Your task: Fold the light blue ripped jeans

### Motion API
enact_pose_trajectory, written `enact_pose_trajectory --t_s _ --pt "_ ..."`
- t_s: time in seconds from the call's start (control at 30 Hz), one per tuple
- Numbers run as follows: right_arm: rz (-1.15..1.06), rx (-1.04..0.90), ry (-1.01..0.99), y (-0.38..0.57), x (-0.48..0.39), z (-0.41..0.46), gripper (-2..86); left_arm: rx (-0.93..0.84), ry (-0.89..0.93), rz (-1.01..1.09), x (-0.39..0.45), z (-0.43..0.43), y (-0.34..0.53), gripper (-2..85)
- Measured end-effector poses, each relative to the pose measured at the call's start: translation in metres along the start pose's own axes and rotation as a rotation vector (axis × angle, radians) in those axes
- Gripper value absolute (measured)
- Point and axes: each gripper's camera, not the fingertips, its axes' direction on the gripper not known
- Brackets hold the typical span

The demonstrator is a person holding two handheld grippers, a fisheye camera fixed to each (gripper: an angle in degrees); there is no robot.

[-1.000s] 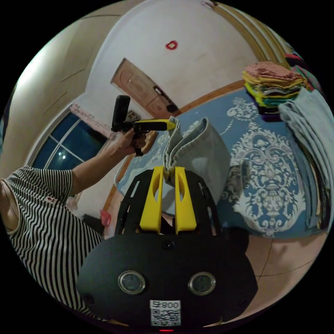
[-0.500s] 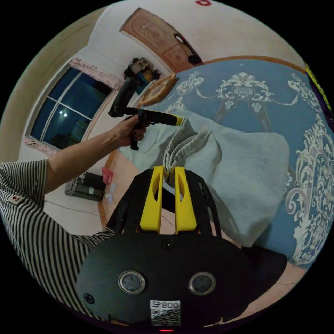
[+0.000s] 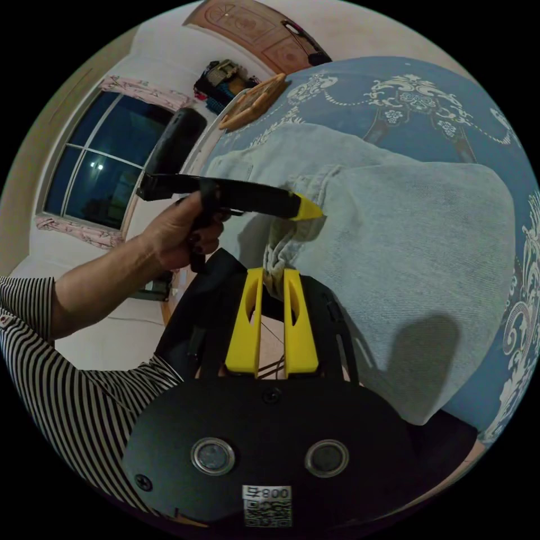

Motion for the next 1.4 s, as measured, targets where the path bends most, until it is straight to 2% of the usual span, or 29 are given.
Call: enact_pose_trajectory --t_s 0.17,0.3,0.53,0.67,0.83,0.9,1.0,1.1,1.2,1.33,1.4 --pt "-0.028 0.037 -0.053 -0.015 -0.007 -0.012 6.9 0.117 -0.039 0.002 0.012 -0.059 0.025 1.5" --pt "-0.031 0.103 -0.081 -0.022 -0.009 -0.043 6.1 0.132 -0.076 -0.043 0.004 -0.08 0.044 1.3" --pt "0.071 0.231 0.091 -0.041 0.023 -0.109 6.5 0.155 -0.043 -0.107 0.008 -0.098 0.066 3.8" --pt "0.104 0.221 0.186 -0.069 0.05 -0.137 7.7 0.197 -0.028 -0.171 0.01 -0.112 0.084 7.8" --pt "0.144 0.157 0.233 -0.118 0.083 -0.152 8.8 0.127 0.026 -0.229 0.01 -0.092 0.091 8.2" --pt "0.161 0.103 0.24 -0.134 0.091 -0.147 8.9 0.118 -0.014 -0.239 0.015 -0.087 0.091 7.0" --pt "0.197 0.035 0.27 -0.153 0.098 -0.143 8.3 0.09 -0.04 -0.202 0.028 -0.084 0.09 4.9" --pt "0.167 0.001 0.3 -0.165 0.094 -0.155 5.7 0.133 -0.048 -0.147 0.046 -0.089 0.094 3.5" --pt "0.16 0.026 0.3 -0.17 0.093 -0.176 3.6 0.163 -0.058 -0.117 0.059 -0.087 0.097 3.2" --pt "0.234 0.048 0.249 -0.175 0.108 -0.191 3.2 0.06 -0.121 -0.132 0.064 -0.052 0.101 3.5" --pt "0.251 0.087 0.215 -0.175 0.111 -0.205 3.3 0.095 -0.08 -0.166 0.066 -0.048 0.11 4.1"
